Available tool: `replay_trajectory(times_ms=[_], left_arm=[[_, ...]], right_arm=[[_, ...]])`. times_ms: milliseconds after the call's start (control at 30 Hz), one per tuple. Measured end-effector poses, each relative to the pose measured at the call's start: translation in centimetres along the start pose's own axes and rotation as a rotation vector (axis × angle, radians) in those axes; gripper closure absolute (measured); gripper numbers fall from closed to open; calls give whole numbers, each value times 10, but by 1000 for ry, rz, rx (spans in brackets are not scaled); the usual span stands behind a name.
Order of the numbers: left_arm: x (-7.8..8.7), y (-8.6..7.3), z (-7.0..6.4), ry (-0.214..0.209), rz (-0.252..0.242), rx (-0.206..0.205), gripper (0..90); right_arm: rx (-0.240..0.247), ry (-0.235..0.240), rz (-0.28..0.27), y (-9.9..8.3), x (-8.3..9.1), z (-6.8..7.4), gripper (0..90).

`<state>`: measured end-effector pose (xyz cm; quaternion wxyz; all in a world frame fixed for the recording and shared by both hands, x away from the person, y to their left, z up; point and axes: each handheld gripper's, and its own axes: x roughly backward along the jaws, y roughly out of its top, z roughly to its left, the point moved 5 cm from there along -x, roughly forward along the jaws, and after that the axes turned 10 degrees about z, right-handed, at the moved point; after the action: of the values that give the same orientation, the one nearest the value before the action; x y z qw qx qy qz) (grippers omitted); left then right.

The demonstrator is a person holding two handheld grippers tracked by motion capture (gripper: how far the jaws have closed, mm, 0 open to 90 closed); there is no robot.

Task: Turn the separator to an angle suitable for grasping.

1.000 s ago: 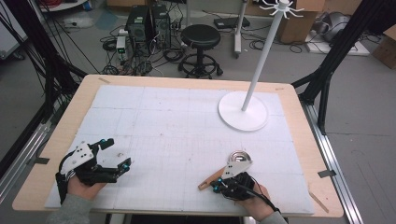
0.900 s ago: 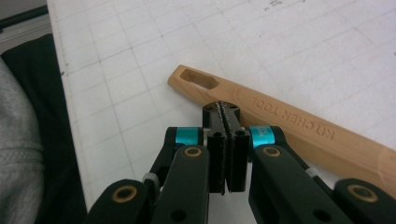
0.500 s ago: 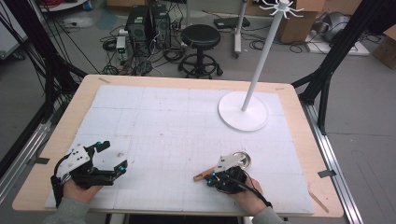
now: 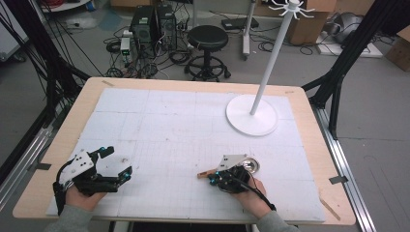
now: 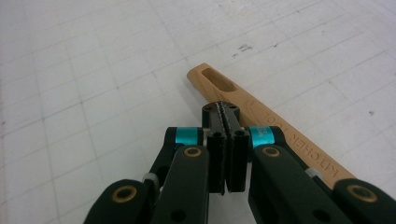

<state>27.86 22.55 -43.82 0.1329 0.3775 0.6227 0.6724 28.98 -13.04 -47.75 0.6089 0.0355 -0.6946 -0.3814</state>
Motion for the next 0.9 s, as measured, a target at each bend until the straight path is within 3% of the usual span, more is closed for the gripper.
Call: replay_trajectory(times_ms=[267, 900], left_arm=[[-1, 0, -1, -2, 3, 1, 17], [-2, -1, -1, -5, 5, 3, 17]], right_arm=[[-1, -30, 2, 6, -4, -3, 899], [-28, -44, -2, 27, -19, -7, 900]])
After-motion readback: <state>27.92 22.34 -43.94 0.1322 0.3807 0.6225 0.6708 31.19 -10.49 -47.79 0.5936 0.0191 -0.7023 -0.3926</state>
